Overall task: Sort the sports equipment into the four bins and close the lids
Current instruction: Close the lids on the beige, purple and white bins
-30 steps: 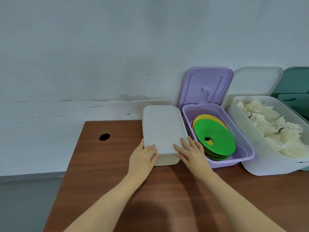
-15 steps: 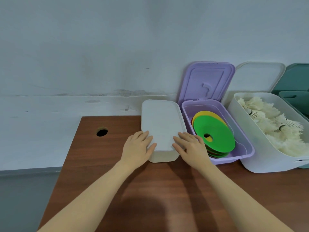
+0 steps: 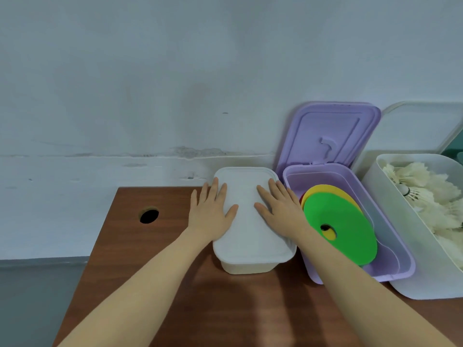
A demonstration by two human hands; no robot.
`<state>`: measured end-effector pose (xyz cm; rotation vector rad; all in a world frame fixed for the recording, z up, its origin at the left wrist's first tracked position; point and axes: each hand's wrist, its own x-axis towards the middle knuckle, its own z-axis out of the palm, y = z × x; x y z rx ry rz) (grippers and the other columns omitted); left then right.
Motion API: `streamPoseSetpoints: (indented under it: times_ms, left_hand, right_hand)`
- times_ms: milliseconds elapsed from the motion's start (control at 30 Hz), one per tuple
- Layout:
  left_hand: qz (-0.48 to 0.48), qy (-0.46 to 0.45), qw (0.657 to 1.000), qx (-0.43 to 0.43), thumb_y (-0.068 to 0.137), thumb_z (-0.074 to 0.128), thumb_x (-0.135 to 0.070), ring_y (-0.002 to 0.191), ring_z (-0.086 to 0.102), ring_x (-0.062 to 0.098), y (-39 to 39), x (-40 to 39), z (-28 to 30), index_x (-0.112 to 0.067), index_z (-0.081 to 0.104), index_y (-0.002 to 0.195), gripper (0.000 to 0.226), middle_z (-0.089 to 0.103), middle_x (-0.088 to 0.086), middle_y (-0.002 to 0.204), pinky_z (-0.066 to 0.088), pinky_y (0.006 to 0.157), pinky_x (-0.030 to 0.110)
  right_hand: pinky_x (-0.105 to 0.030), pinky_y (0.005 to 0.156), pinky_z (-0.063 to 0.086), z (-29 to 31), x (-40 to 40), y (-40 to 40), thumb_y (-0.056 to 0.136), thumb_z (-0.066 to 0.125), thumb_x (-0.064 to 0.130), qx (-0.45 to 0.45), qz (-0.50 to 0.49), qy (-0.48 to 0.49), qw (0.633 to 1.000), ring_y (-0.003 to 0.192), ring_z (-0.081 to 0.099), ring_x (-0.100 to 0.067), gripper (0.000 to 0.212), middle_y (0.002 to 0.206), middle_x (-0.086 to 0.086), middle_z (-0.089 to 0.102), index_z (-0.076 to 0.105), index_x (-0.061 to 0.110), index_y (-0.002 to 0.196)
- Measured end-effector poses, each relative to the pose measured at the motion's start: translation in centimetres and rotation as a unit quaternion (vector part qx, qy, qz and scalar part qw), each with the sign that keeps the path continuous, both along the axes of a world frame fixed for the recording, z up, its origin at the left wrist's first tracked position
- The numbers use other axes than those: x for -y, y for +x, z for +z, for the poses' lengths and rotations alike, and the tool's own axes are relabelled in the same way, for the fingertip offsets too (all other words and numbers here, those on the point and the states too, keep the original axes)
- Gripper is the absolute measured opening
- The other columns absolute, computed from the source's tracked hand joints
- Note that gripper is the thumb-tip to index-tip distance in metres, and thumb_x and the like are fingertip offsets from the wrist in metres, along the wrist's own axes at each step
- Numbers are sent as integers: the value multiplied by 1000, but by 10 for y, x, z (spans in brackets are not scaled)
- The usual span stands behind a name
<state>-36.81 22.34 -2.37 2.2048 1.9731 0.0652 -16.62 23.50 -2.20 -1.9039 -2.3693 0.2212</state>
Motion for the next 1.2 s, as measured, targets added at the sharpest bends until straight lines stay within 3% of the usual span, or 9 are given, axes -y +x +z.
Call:
streamPoseSetpoints:
  times_ms: [67, 233, 433, 633, 767, 833, 1033, 1200]
  left_hand:
    - [21, -1, 1000, 16, 93, 15, -60, 143, -12, 22, -1, 5, -5, -28, -5, 149, 68, -15, -3, 156, -9, 114, 46]
    - [42, -7, 998, 45, 92, 19, -60, 143, -10, 21, -4, 8, -7, -31, -3, 149, 68, -15, -7, 156, -8, 113, 47]
    - [13, -2, 994, 110, 95, 26, -54, 143, -9, 15, -3, 5, -5, -24, 1, 149, 67, -14, -1, 156, -1, 115, 40]
    - [3, -23, 973, 229, 97, 35, -44, 142, -15, 19, 7, 7, -3, -15, 7, 149, 66, -17, 5, 155, -9, 114, 32]
    - [-13, 3, 972, 236, 98, 36, -42, 142, -17, 19, 8, 7, -1, -14, 13, 149, 62, -11, 3, 156, -11, 114, 33]
    - [-11, 26, 973, 229, 98, 36, -39, 143, -14, 21, 12, 6, 2, -14, 16, 148, 60, -7, 3, 157, -10, 114, 34]
    - [18, 23, 990, 136, 96, 31, -49, 143, -12, 25, 15, 6, -5, -18, 11, 149, 65, -6, 5, 157, -4, 116, 39]
    - [-6, -2, 988, 156, 96, 32, -48, 142, -18, 22, 16, 8, -4, -16, 7, 149, 67, -9, 3, 157, -8, 114, 35]
  right_hand:
    - [-35, 115, -5, -5, -1, -3, 76, -3, 67, 0, 7, 12, 1000, 145, -1, -18, 81, 158, -2, 4, 16, 35, 148]
    - [-36, 113, -8, -8, 1, -7, 78, -2, 66, -2, 6, 13, 1000, 145, -3, -16, 76, 158, 0, 3, 14, 39, 147]
    - [-40, 113, 2, -1, 6, -5, 87, 22, 60, -46, -34, 25, 998, 145, 4, -22, 65, 158, -3, 8, 27, 33, 145]
    - [-39, 111, 15, 4, 11, -1, 94, 42, 42, -95, -43, 32, 994, 141, 20, -28, 54, 155, -13, 19, 34, 24, 143]
    - [-42, 107, 25, 5, 15, 2, 90, 56, 29, -171, -49, 27, 984, 133, 36, -33, 50, 148, -16, 34, 45, 14, 137]
    - [-45, 108, 29, 5, 15, 5, 86, 53, 32, -183, -47, 30, 982, 133, 38, -31, 53, 144, -16, 40, 48, 10, 134]
    - [-39, 111, 18, 0, 16, 5, 87, 37, 38, -103, -29, 22, 994, 138, 28, -32, 58, 150, -16, 30, 42, 10, 138]
    - [-38, 109, 21, -2, 19, 10, 87, 39, 35, -130, -39, 23, 990, 135, 34, -30, 54, 147, -17, 36, 48, 7, 133]
